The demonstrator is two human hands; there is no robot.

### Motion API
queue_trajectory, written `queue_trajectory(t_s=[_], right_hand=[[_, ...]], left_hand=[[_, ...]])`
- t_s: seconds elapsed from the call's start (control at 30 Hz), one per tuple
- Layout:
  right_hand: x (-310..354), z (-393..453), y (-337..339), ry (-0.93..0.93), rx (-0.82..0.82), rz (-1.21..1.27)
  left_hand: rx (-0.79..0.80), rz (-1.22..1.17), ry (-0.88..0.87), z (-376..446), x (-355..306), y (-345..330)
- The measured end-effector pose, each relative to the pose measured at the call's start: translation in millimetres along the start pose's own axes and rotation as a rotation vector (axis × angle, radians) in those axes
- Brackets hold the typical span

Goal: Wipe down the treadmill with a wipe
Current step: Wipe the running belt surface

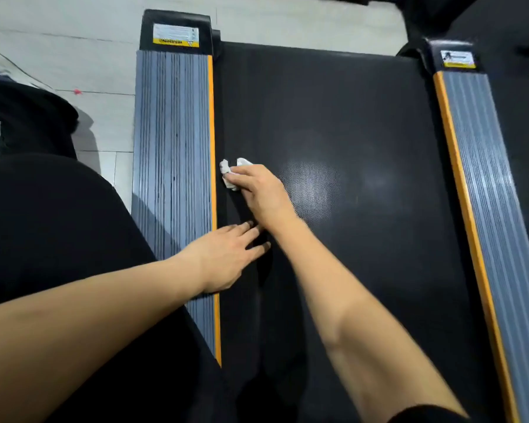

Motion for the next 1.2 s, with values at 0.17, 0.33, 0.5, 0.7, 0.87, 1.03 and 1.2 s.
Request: queue_trajectory(t_s=[0.17,0.33,0.5,0.7,0.87,1.03,1.2], right_hand=[[-53,-31,71,0.001,-0.013,-0.231],[-148,-112,172,-0.574,-0.587,-0.337],[-69,-56,75,-0.236,-0.276,-0.22],[-45,-58,60,0.045,-0.107,-0.168],[-165,-125,214,-0.5,-0.451,-0.498],[-168,-124,213,-0.78,-0.578,-0.347],[-86,-52,107,-0.14,-0.248,-0.223]], left_hand=[[0.013,-0.056,0.011,0,2,6],[-0.088,-0.022,0.052,2,4,15],[-0.107,-0.011,0.108,1,7,13],[-0.116,-0.056,0.193,-2,30,7],[-0.134,0.006,0.183,13,33,9],[-0.109,0.016,0.214,45,38,21],[0.092,0.051,0.228,65,42,13]])
Point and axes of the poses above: each hand's wrist, its own z-axis towards the middle knuckle, its own y-axis out of the back of the hand, x = y × z, the point moved 6 cm from there along z, towards the middle knuckle, and after that the axes turned 10 degrees about z, right-handed, at the moved point
